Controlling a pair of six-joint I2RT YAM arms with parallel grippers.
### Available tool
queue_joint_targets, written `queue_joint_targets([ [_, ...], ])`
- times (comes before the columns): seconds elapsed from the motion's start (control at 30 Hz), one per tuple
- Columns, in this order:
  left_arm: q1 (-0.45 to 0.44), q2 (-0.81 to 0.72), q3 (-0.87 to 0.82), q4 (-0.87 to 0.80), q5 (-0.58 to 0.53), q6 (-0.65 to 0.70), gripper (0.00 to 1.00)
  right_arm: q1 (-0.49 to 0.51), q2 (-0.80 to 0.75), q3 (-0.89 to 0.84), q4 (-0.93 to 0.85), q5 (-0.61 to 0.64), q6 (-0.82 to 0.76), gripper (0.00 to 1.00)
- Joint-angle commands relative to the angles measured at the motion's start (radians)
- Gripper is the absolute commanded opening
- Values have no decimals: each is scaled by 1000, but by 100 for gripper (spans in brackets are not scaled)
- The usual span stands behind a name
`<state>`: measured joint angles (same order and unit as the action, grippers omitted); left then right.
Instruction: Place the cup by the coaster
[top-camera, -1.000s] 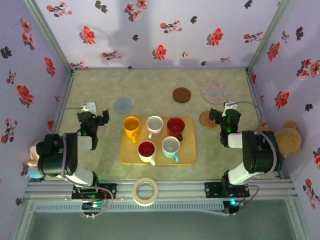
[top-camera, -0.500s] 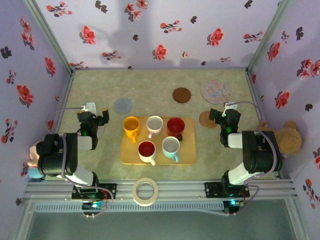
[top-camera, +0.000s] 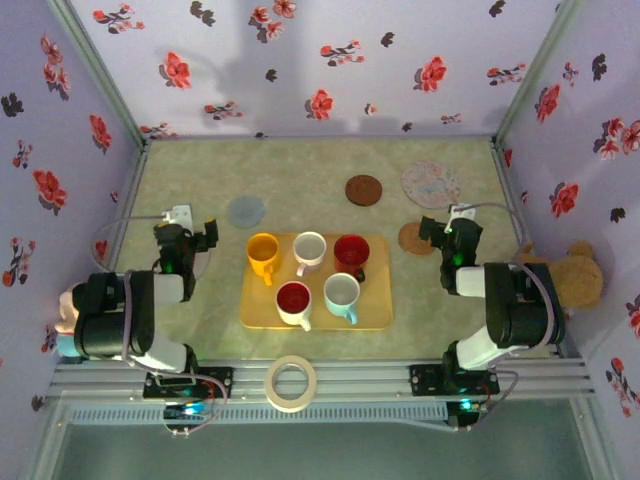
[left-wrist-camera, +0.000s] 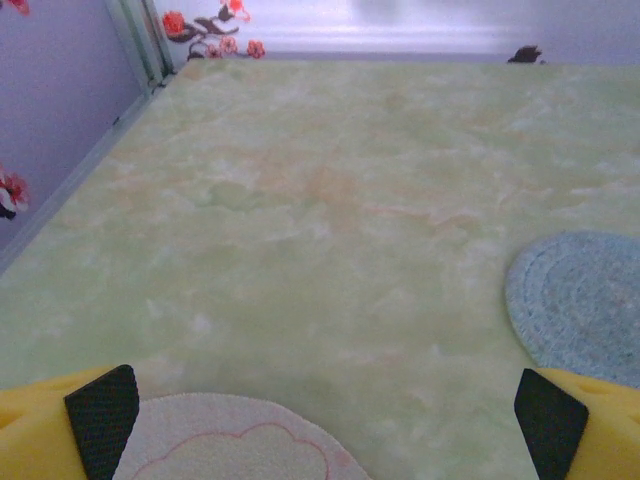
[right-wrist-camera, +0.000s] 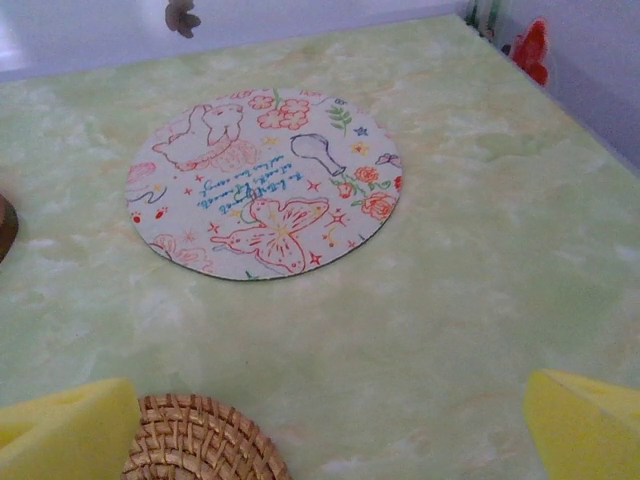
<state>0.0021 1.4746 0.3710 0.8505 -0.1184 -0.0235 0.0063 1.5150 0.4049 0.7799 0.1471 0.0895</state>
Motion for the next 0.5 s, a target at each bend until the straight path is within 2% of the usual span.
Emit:
queue_joint_targets([
  [0.0, -5, -75, -5, -30, 23, 22, 100, -3, -86, -10, -34, 44, 25, 99],
  [0.2, -6, -248, 9, -186, 32, 27, 100, -3, -272, 15, -251, 63, 61, 99],
  [0.47, -7, -415, 140, -533, 46, 9, 100, -3, -509, 58, -527, 62, 147, 99],
])
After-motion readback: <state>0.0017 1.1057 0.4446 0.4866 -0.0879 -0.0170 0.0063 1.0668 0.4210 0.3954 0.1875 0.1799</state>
